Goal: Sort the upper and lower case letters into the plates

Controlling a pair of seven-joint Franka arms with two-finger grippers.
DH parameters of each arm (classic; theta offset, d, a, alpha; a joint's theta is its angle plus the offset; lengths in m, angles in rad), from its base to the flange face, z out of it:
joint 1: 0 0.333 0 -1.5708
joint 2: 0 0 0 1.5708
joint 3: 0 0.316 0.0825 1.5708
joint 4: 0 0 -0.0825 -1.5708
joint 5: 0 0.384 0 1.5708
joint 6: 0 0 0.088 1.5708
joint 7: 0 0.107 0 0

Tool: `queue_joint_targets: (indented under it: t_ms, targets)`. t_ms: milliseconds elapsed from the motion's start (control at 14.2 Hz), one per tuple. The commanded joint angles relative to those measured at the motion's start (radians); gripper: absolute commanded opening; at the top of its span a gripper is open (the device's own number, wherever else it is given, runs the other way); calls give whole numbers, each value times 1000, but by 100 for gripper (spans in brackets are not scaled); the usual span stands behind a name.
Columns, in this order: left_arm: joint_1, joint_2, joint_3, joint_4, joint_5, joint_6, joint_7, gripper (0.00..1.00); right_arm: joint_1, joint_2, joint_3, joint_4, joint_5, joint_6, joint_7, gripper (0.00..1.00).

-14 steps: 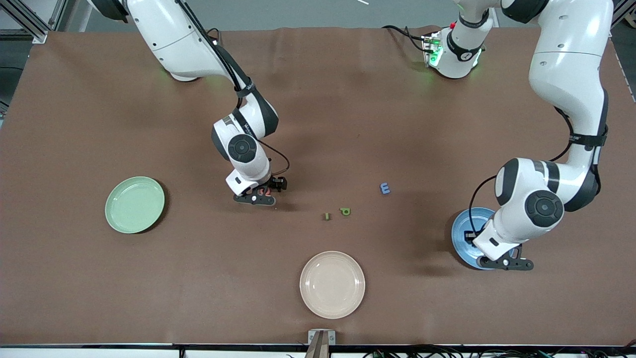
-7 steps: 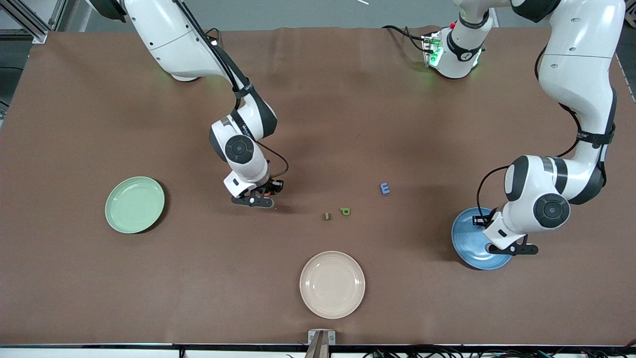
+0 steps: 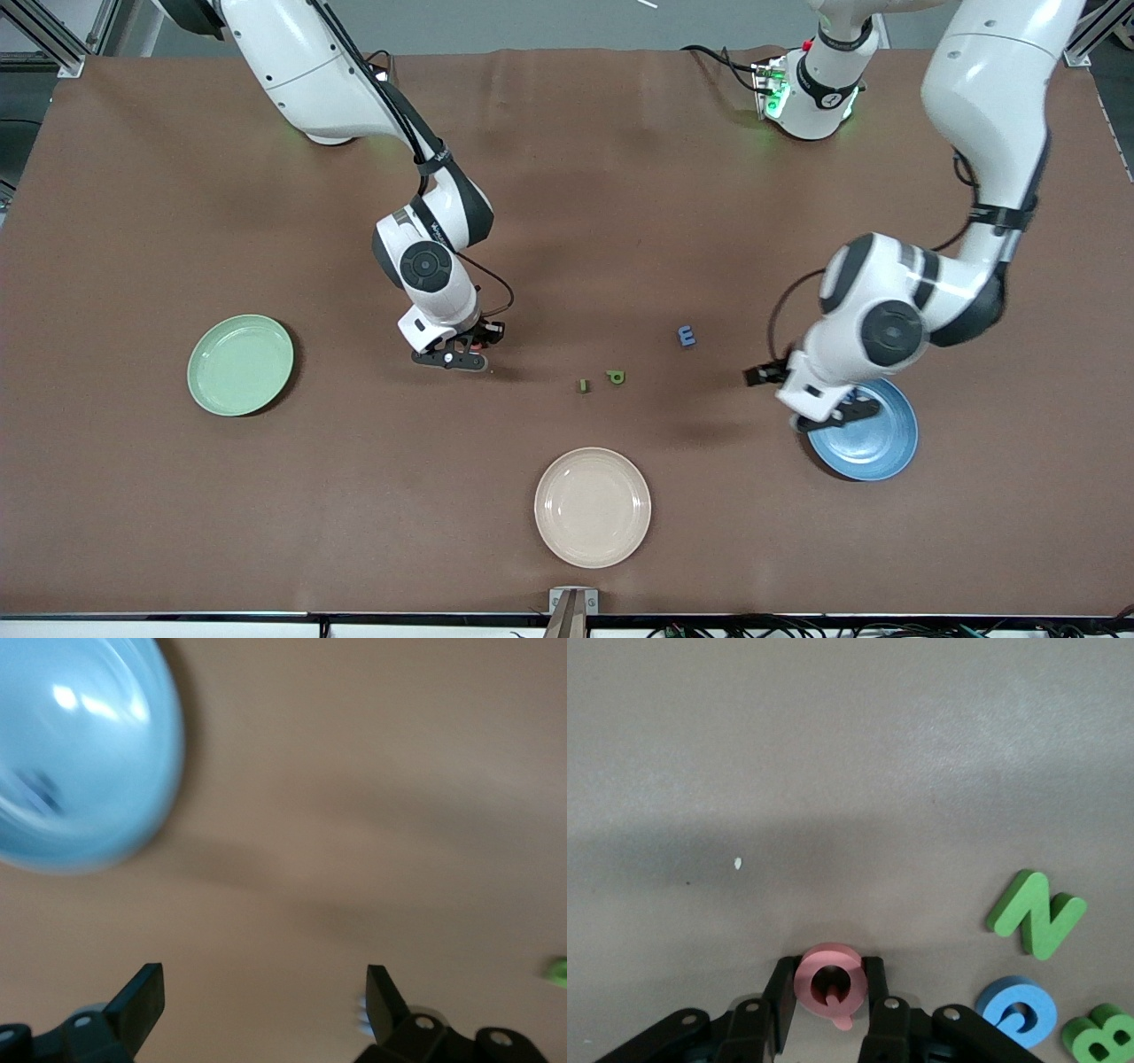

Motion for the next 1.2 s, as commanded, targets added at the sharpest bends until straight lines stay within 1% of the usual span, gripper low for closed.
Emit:
queue_joint_targets:
  t_ms: [0,70,141,211,352,492,633,703,773,844,914,1055,1125]
  targets:
    - [-83,6,-19,-75,0,111,-220,97,-46,-74,3,21,-9,-113,-64,10]
    - [-97,6,-18,-119,7,184,-260,97,-80,-120,3,23,-8,-184,-122,10]
    - [-101,6,-18,-168,7,262,-280,94,-127,-177,3,21,-8,-263,-199,10]
    - [-108,6,-16,-199,7,304,-302,93,-173,-217,3,18,-8,-316,-273,10]
    - [-117,3,-13,-241,31,320,-323,90,-282,-272,3,-3,-8,-382,-443,10]
    - [-111,1,-13,-272,91,321,-390,83,-394,-283,2,-34,-8,-373,-618,10]
    - [-109,21,-13,-275,173,320,-482,79,-540,-272,3,-47,-8,-327,-858,11]
    - [-106,27,-13,-276,192,320,-498,75,-598,-265,3,-84,-8,-257,-961,11]
    - [-106,41,-13,-275,197,320,-500,72,-644,-254,3,-142,-6,-155,-1023,11]
    - [-106,47,-12,-273,195,324,-500,70,-669,-242,3,-185,-8,-73,-1066,11]
    - [-103,50,-12,-272,195,338,-501,67,-688,-222,3,-213,-8,-22,-1094,11]
    - [-103,64,-12,-272,197,363,-501,64,-711,-185,3,-227,-8,6,-1105,11]
    - [-108,65,-12,-272,195,366,-501,61,-712,-171,3,-227,-8,7,-1105,12]
